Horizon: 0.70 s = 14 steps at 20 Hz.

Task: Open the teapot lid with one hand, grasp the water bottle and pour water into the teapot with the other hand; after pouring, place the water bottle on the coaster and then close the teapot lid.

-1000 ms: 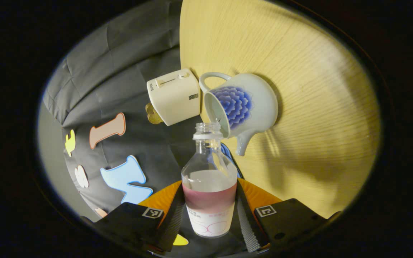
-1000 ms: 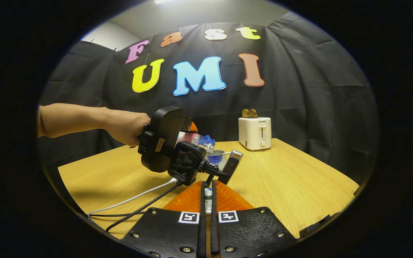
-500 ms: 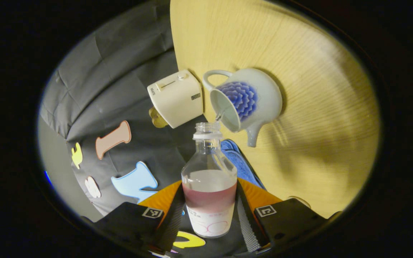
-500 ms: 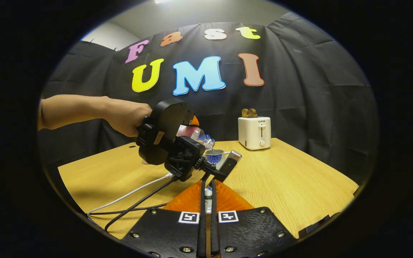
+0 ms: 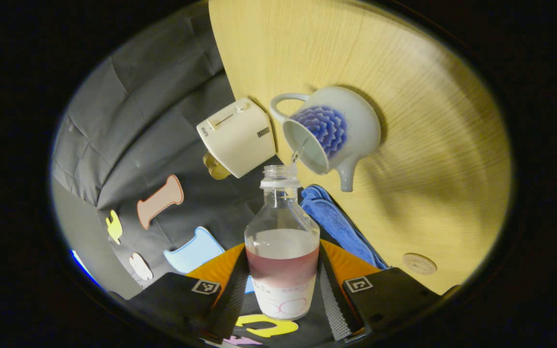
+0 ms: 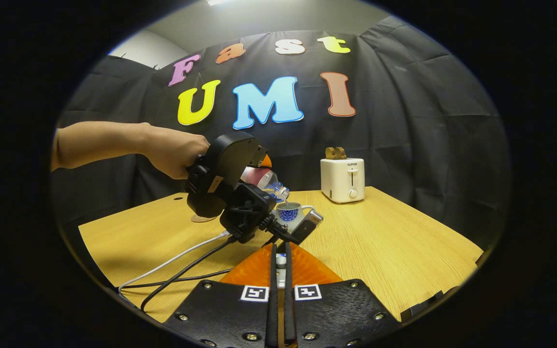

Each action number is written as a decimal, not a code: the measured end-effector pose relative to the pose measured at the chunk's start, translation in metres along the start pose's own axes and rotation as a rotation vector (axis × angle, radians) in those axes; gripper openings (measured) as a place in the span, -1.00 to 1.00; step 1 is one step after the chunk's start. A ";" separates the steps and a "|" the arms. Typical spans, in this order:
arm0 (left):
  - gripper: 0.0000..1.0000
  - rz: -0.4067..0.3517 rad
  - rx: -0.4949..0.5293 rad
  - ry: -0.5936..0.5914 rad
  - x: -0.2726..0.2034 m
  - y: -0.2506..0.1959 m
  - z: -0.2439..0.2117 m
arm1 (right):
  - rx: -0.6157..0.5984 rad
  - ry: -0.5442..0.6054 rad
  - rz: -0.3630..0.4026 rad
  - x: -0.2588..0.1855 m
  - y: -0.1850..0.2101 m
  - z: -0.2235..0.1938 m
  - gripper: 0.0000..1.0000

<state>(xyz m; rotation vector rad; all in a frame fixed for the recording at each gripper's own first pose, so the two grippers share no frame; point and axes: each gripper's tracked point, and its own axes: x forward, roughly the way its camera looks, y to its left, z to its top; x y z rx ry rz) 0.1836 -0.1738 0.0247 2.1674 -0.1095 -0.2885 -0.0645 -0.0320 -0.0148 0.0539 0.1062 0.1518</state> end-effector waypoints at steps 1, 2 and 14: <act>0.67 0.001 0.005 -0.001 0.000 0.001 -0.001 | 0.000 0.001 0.000 0.000 0.000 0.000 -0.89; 0.67 0.001 0.012 0.001 0.000 0.001 -0.002 | 0.000 0.002 0.000 0.000 0.000 0.001 -0.89; 0.69 0.008 0.021 -0.008 0.001 0.003 0.001 | -0.004 0.001 -0.002 0.000 0.000 0.000 -0.89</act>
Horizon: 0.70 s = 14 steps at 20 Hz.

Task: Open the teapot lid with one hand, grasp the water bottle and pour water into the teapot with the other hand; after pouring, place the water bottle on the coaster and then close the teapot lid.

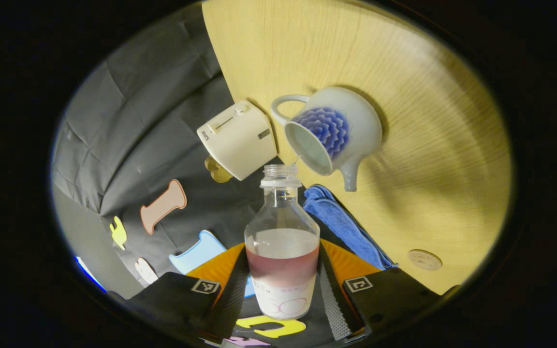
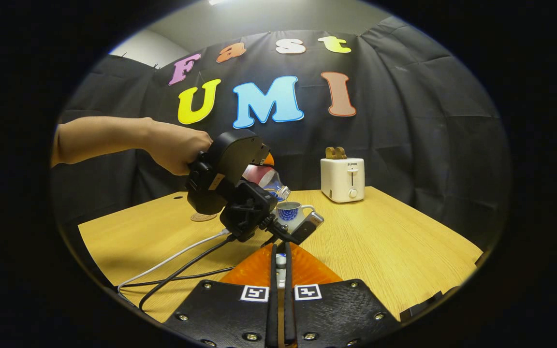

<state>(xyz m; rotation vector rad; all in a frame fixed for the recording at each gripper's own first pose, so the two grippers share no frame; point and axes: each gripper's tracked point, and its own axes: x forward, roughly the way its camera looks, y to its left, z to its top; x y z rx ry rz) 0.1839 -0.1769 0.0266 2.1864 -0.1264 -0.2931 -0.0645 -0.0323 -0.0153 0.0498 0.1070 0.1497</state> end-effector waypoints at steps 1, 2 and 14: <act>0.69 -0.004 -0.015 -0.007 0.001 -0.001 0.000 | 0.001 0.001 0.000 0.000 0.000 0.000 -0.89; 0.69 -0.005 -0.033 -0.009 0.001 -0.003 0.000 | 0.001 0.001 0.000 0.001 0.000 0.000 -0.89; 0.69 -0.019 -0.556 -0.103 0.003 -0.032 0.011 | 0.004 -0.067 -0.002 -0.011 0.000 0.025 -0.89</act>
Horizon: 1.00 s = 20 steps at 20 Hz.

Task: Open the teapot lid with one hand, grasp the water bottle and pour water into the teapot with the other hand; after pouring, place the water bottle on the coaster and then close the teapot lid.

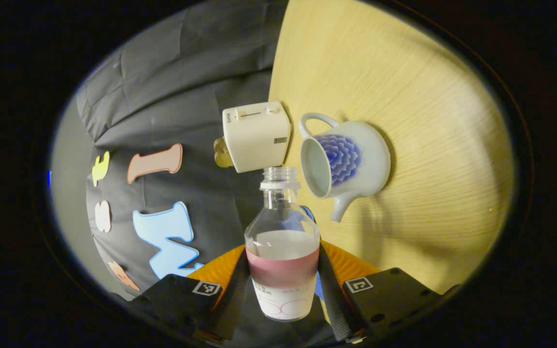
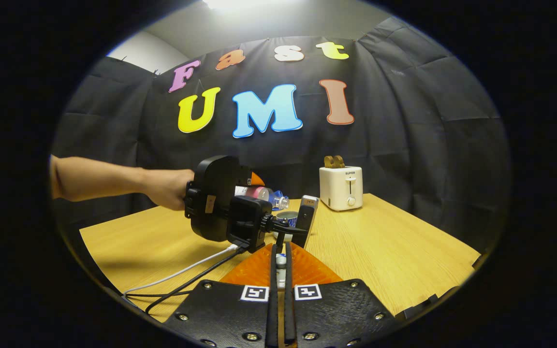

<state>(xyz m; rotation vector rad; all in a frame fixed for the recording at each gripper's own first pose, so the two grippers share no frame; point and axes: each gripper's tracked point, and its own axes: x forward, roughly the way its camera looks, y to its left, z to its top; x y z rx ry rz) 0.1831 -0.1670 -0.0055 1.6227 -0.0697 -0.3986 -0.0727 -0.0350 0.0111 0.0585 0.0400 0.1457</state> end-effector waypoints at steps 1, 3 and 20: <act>0.69 -0.005 -0.067 -0.001 -0.002 -0.002 -0.003 | 0.007 -0.018 0.003 -0.002 0.000 0.007 -0.89; 0.69 0.002 -0.189 0.002 -0.006 -0.001 -0.011 | 0.016 -0.060 0.006 -0.009 0.003 0.025 -0.90; 0.67 0.246 -1.532 -0.038 -0.116 0.010 -0.196 | 0.004 -0.057 0.105 0.057 0.053 0.029 -0.89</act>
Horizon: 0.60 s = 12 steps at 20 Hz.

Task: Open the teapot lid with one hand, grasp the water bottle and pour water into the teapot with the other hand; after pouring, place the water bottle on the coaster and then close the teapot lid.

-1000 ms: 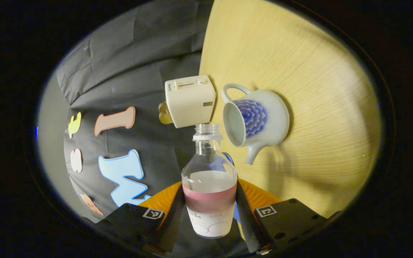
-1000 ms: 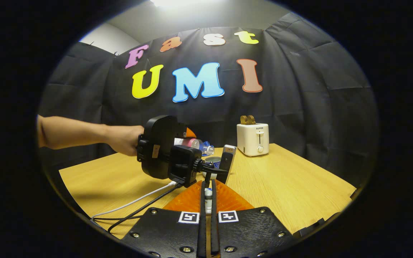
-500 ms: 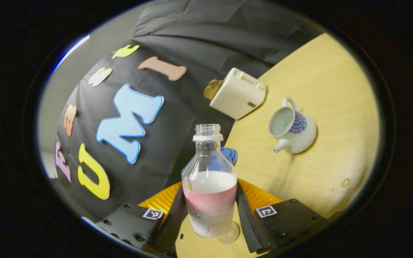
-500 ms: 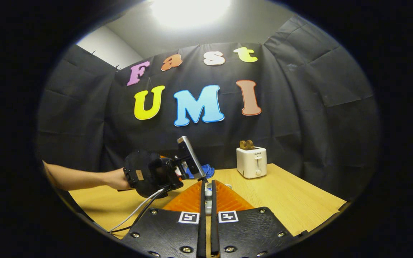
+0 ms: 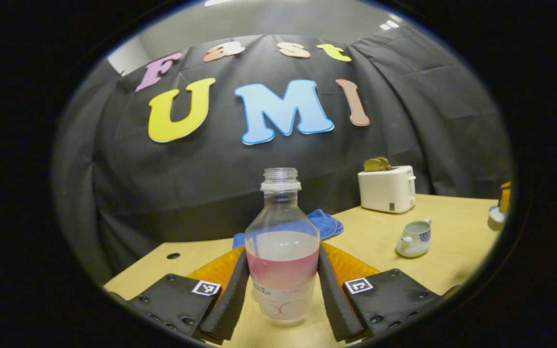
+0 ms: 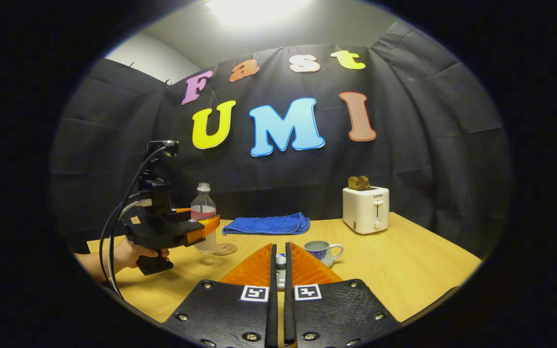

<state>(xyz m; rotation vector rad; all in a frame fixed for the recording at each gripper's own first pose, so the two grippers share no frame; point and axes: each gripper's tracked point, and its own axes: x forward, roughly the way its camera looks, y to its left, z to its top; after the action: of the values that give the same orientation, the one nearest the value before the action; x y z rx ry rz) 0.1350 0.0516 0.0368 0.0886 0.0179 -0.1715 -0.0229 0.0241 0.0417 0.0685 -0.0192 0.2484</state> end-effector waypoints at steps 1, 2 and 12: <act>0.67 0.011 -0.037 0.002 0.004 0.009 -0.005 | -0.007 0.007 0.002 0.006 0.001 -0.005 -0.89; 0.67 0.017 -0.070 0.003 0.010 0.014 -0.008 | -0.013 0.017 0.004 0.011 0.002 -0.010 -0.89; 0.67 0.069 -0.127 -0.001 0.079 0.038 -0.033 | 0.007 0.044 0.003 0.026 -0.007 -0.024 -0.89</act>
<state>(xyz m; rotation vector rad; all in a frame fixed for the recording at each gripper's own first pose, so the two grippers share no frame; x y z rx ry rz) 0.2193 0.0783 0.0050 -0.0381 0.0246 -0.1010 0.0045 0.0251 0.0175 0.0697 0.0253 0.2527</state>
